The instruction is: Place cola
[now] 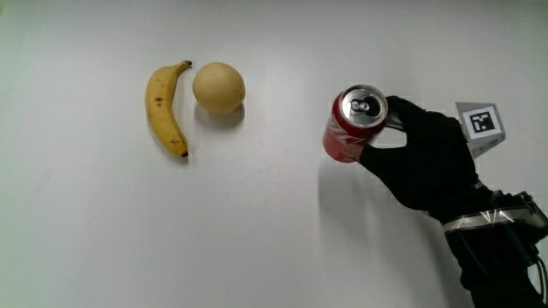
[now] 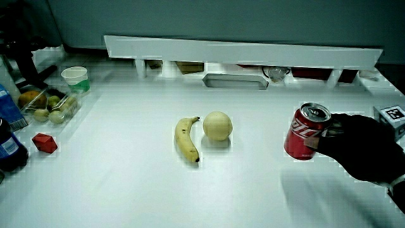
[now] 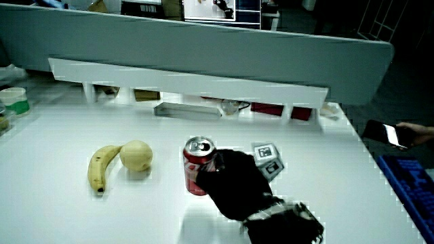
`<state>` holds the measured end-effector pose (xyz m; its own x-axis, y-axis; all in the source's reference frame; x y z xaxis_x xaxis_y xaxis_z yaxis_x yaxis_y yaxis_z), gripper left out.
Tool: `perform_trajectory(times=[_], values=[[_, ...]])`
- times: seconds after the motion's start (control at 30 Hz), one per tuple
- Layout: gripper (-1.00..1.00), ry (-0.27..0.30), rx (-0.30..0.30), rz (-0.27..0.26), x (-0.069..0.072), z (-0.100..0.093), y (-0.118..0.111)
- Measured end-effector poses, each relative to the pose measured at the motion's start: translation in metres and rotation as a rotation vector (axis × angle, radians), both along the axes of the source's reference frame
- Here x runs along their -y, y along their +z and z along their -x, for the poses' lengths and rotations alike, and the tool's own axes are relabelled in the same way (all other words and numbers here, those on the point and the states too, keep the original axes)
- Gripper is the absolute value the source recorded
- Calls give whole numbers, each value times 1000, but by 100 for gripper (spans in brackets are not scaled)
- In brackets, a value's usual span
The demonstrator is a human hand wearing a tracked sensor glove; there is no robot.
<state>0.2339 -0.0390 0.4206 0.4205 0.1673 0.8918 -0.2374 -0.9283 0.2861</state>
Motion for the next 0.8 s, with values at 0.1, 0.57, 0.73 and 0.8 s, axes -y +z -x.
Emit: perform_trajectory(times=[0.1, 0.57, 0.73, 0.8], values=[[0, 29, -38, 26, -2, -11, 4], [0, 86, -94, 96, -10, -44, 47], [0, 88, -113, 131, -14, -45, 57], [0, 105, -79, 135, -15, -47, 61]])
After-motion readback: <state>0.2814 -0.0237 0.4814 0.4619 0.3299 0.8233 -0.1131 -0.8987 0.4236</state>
